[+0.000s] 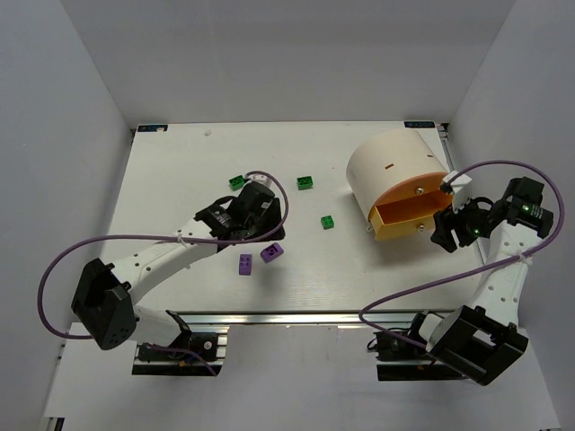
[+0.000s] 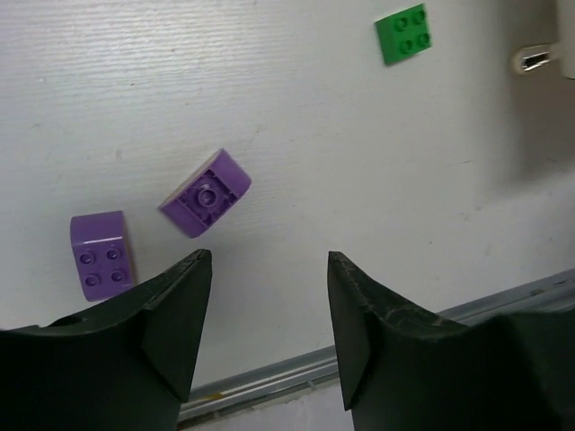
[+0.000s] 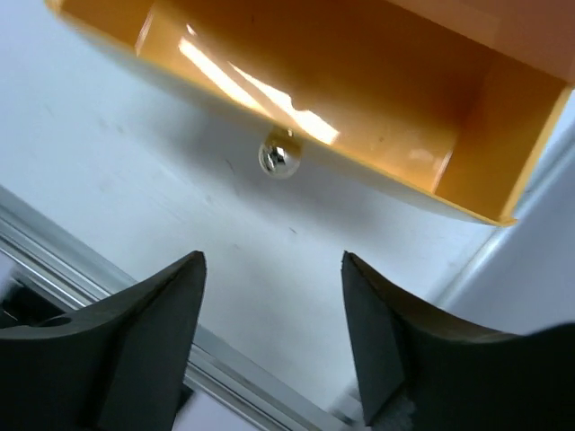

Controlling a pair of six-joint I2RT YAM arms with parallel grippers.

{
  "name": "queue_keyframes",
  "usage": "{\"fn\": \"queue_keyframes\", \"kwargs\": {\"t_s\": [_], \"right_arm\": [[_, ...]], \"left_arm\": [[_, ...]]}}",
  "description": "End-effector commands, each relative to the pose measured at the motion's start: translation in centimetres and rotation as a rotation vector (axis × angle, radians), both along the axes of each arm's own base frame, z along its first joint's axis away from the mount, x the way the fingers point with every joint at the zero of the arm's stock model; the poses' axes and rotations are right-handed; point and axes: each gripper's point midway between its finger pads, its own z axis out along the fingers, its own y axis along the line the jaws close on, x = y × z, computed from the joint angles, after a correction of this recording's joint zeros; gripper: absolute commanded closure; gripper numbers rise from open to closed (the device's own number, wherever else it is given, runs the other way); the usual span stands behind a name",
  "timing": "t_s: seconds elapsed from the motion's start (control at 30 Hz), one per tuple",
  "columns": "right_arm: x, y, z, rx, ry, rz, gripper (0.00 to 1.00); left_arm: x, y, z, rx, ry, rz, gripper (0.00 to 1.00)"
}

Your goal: Sort the legos into containers by color

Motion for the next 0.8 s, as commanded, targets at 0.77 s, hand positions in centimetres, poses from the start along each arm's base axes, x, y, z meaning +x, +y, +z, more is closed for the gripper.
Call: {"fn": "queue_keyframes", "kwargs": {"t_s": [0.77], "right_arm": [[4.6, 3.3, 13.9, 0.125, -0.422, 0.21, 0.37]], "left_arm": [[1.7, -0.3, -10.5, 0.406, 0.181, -0.449, 0.4]]}}
